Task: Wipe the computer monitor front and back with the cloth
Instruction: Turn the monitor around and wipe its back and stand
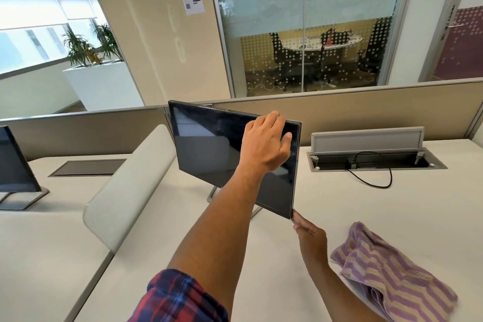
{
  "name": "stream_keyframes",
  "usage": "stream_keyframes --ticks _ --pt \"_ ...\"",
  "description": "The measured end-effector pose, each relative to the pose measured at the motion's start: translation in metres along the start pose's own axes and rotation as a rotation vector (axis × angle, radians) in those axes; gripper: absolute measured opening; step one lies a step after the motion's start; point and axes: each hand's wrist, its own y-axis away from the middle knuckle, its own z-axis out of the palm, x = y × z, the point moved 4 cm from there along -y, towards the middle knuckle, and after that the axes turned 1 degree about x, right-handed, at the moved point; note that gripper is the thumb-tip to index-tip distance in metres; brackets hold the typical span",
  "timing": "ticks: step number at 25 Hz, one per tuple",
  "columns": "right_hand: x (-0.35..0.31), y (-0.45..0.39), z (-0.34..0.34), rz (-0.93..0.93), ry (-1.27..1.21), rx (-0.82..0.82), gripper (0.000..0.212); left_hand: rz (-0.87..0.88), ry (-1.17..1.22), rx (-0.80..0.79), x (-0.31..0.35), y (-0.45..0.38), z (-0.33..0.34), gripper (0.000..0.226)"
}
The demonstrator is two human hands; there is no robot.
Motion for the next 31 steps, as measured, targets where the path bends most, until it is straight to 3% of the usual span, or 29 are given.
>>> stream_keyframes --ticks 5,12,20,23,31 --pt "-0.002 0.005 -0.002 0.036 -0.140 -0.011 0.038 -0.044 0.066 0.106 0.002 0.001 -0.010 0.027" --pt "-0.004 0.019 0.008 0.071 -0.233 -0.109 0.037 -0.081 0.108 0.211 -0.004 0.005 -0.034 0.028" --pt "0.014 0.049 0.039 0.228 -0.356 -0.272 0.035 -0.006 0.034 0.204 -0.020 0.027 -0.065 0.035" --pt "0.017 0.063 0.047 0.309 -0.409 -0.325 0.024 0.036 0.008 0.182 -0.026 0.036 -0.073 0.035" --pt "0.017 0.085 0.076 0.358 -0.382 -0.513 0.033 0.018 0.041 0.184 -0.039 0.053 -0.100 0.043"
